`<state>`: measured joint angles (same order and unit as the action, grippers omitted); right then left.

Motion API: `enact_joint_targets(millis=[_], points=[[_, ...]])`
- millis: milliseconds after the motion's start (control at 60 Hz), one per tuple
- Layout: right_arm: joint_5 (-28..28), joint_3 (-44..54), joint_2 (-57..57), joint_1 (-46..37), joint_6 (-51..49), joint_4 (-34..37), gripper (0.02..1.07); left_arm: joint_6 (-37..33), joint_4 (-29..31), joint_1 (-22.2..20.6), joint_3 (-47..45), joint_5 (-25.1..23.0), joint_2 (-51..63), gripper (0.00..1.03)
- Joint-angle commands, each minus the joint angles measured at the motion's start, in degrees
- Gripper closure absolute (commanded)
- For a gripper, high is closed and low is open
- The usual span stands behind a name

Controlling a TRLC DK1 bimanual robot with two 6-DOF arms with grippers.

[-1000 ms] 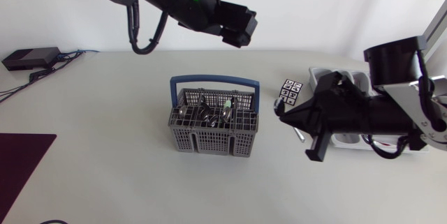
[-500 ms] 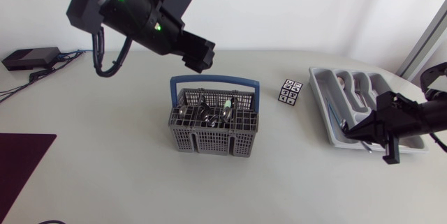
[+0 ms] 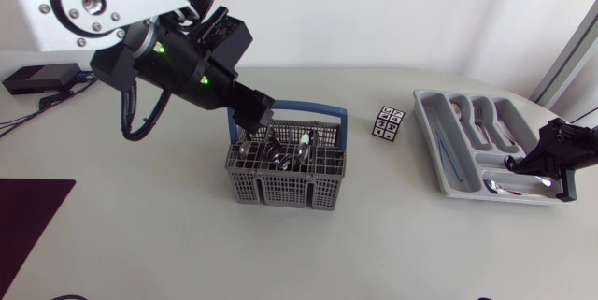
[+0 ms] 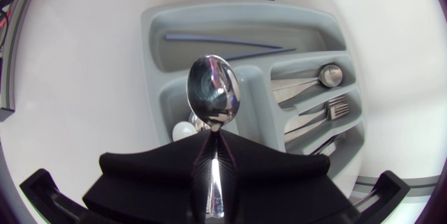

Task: Transfer all utensils from the basket to the drawer tray.

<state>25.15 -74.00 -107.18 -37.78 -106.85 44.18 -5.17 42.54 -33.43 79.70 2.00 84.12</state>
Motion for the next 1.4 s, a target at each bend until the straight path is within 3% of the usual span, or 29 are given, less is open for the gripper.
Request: enact_joint_targets(millis=[0,200,417,567,633,867,1000,1167,1383], points=[[-1.2,-0.8,-3.0,-0.6,-4.2,-1.8,0.96,-1.2,-0.2,0.4,-2.1,0.4,-1.9,0.16],[-4.8,2.7,-5.0,-0.6,-6.9,-8.8,0.96,-1.5,-0.2,0.1,-3.9,0.5,-3.1,0.16],[-5.8,8.2,-2.3,-0.8,-7.1,-15.2,0.62,-1.9,-0.2,-1.0,-5.8,0.8,-4.0,0.16],[-4.4,10.8,2.5,-1.9,-7.2,-14.5,0.60,-2.1,-0.2,-2.1,-7.2,1.0,-4.4,0.16],[-2.9,11.6,5.7,-1.9,-4.3,-13.7,0.53,-2.2,-0.2,-2.7,-7.6,1.3,-4.4,0.16],[1.5,14.6,15.2,2.3,4.1,-2.3,0.46,-2.5,-0.2,-6.4,-6.8,2.8,-2.5,0.22],[2.6,20.3,22.4,6.4,9.0,-1.7,0.46,-2.5,-0.7,-7.4,-5.3,4.6,0.1,0.28],[2.7,25.2,30.1,13.5,19.7,-2.3,0.40,-3.4,-0.7,-10.2,-2.7,10.4,3.6,0.29],[2.1,29.8,35.7,23.6,31.3,-3.0,0.40,-3.7,-0.5,-12.4,-0.2,12.4,6.7,0.39]])
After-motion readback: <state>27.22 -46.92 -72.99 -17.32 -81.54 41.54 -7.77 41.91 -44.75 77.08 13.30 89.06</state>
